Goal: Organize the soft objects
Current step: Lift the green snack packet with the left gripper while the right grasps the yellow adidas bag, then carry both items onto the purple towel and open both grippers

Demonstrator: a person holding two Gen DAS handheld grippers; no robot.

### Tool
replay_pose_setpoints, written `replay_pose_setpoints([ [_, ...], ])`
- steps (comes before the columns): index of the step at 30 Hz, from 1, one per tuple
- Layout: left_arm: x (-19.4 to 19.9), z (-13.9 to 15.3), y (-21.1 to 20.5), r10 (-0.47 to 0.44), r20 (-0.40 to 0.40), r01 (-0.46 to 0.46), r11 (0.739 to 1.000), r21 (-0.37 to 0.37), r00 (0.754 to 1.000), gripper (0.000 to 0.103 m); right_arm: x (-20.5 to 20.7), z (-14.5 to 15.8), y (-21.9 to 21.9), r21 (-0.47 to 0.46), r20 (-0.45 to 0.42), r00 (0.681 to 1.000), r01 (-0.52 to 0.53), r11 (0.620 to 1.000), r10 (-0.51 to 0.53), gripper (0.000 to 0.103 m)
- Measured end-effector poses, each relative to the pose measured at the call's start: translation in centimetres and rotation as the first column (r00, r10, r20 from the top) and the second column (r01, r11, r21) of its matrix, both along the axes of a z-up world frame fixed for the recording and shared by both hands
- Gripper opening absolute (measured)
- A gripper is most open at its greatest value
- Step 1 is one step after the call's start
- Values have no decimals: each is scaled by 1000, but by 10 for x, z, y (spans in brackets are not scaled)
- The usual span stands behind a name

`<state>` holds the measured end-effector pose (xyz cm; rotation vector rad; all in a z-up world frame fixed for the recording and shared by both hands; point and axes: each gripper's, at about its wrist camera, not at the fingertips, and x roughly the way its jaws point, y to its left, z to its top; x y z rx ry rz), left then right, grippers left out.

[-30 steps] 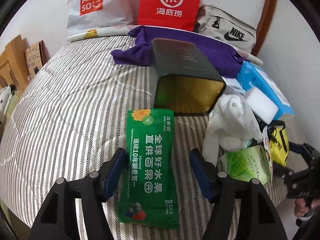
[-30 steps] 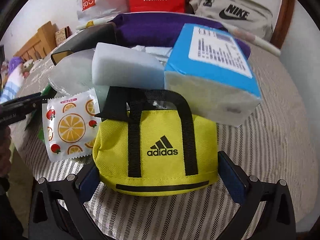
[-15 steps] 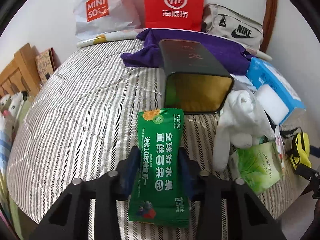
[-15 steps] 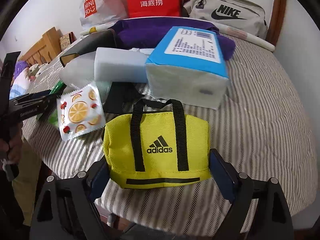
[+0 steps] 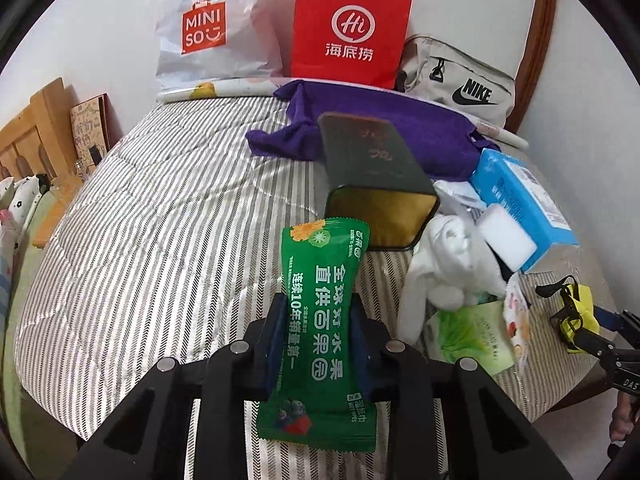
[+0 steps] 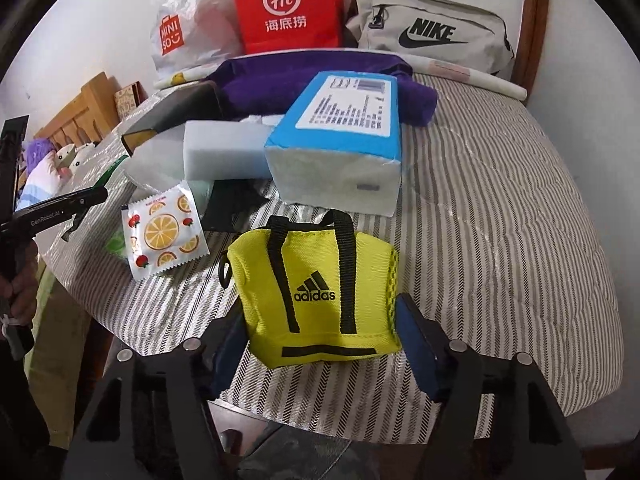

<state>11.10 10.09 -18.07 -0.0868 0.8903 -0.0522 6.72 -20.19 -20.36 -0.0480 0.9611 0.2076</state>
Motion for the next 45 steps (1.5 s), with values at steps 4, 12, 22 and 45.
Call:
replay_pose_setpoints([
  [4, -2, 8, 0, -1, 7, 1, 1000, -8, 1000, 28, 1, 0, -2, 19, -4, 1000, -8, 1000, 8, 57],
  [12, -3, 22, 1, -1, 18, 1, 1000, -17, 1000, 28, 5, 5, -12, 88, -18, 1000, 5, 996, -4, 25],
  [22, 3, 44, -4, -21, 43, 21, 1000, -3, 999, 28, 3, 31, -12, 105, 22, 1000, -19, 994, 17, 24],
  [45, 95, 78, -16, -23, 28, 22, 1000, 10, 999, 28, 90, 109, 13, 119, 196, 974, -135, 984, 111, 24],
])
